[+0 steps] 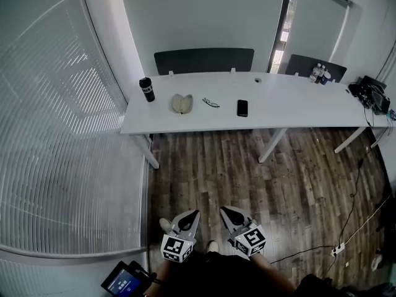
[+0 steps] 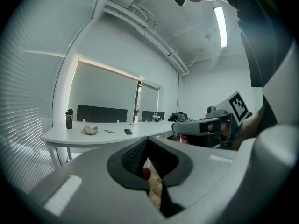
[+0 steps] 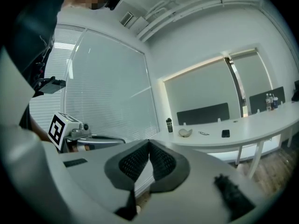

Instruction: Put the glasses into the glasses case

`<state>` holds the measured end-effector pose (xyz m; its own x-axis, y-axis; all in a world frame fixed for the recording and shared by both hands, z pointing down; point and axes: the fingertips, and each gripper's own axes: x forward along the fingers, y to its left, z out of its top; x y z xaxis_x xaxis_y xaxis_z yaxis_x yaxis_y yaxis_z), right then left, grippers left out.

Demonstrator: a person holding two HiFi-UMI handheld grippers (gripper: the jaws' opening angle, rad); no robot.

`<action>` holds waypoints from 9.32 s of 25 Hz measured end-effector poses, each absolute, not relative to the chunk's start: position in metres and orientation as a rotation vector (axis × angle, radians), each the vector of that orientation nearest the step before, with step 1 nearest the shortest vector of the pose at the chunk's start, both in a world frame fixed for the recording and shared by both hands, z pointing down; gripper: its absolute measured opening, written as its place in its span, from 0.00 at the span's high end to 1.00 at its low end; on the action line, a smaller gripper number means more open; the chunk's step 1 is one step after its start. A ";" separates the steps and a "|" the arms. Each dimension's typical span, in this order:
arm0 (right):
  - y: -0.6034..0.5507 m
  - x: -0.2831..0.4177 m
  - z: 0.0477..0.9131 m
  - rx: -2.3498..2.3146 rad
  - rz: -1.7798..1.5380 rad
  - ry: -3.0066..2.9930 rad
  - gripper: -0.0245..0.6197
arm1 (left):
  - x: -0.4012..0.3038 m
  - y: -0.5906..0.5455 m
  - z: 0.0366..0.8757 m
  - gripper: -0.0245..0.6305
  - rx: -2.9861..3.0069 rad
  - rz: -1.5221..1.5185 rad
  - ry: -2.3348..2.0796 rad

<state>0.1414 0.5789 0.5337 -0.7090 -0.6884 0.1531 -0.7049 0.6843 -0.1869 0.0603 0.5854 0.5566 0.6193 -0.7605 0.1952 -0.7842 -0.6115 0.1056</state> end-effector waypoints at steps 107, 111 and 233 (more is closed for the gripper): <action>0.187 0.140 0.510 1.248 0.274 -2.817 0.95 | 0.065 0.180 0.520 0.95 2.671 0.171 -1.388; 0.154 0.117 0.502 1.248 0.255 -2.810 0.95 | 0.042 0.150 0.513 0.95 2.679 0.169 -1.380; -0.166 0.110 0.710 0.816 0.296 -2.205 0.95 | -0.051 -0.157 0.701 0.95 2.056 0.833 -1.064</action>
<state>0.1101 -0.1660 0.7099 -0.5132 -0.4627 0.7229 -0.6370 0.7698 0.0406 -0.0512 -0.1565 0.7014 0.4637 -0.4288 0.7753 -0.8555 -0.4443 0.2659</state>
